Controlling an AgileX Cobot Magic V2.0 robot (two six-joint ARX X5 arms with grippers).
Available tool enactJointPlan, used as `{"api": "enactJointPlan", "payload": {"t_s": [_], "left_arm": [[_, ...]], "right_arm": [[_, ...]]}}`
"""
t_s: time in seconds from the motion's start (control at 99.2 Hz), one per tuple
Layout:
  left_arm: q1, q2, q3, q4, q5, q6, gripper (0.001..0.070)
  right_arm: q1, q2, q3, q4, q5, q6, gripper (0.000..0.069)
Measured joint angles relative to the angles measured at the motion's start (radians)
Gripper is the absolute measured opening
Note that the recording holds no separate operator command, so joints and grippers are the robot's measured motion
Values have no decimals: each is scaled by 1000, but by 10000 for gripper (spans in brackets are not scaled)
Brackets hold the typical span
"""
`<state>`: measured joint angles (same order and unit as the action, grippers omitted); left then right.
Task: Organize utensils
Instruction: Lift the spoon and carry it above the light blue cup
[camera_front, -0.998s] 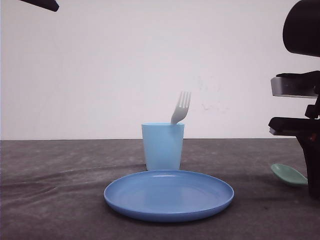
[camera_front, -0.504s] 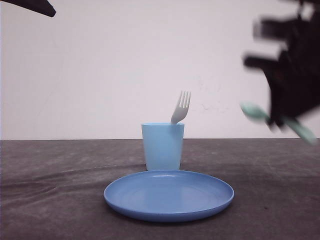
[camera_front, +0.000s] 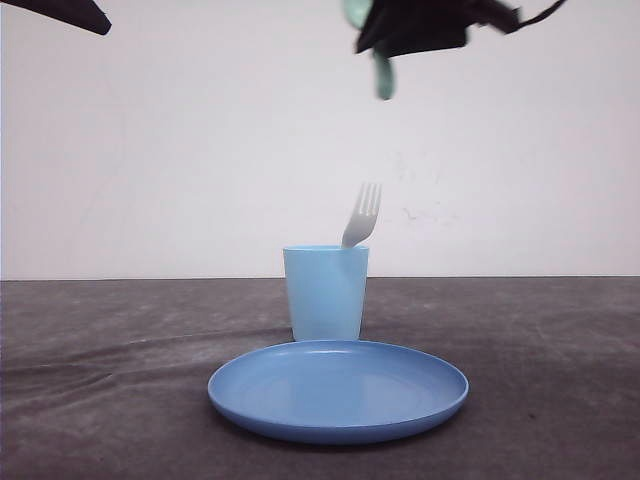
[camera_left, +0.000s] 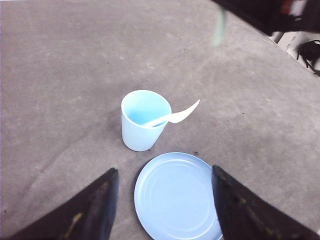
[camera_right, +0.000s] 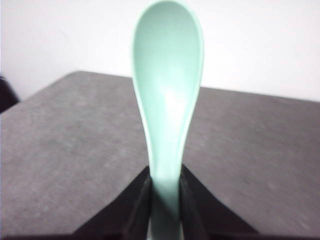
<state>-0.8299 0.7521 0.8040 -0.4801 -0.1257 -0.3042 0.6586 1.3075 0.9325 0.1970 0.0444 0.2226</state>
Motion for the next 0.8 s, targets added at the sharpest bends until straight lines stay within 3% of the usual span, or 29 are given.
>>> {"api": "enactJointPlan", "payload": {"t_s": [0.373, 0.796], "left_arm": [[0, 0, 0, -6, 0, 0, 355], [0, 0, 0, -11, 0, 0, 355]], "right_arm": [[63, 226, 0, 69, -2, -11, 78], [62, 261, 0, 79, 8, -14, 78]]}}
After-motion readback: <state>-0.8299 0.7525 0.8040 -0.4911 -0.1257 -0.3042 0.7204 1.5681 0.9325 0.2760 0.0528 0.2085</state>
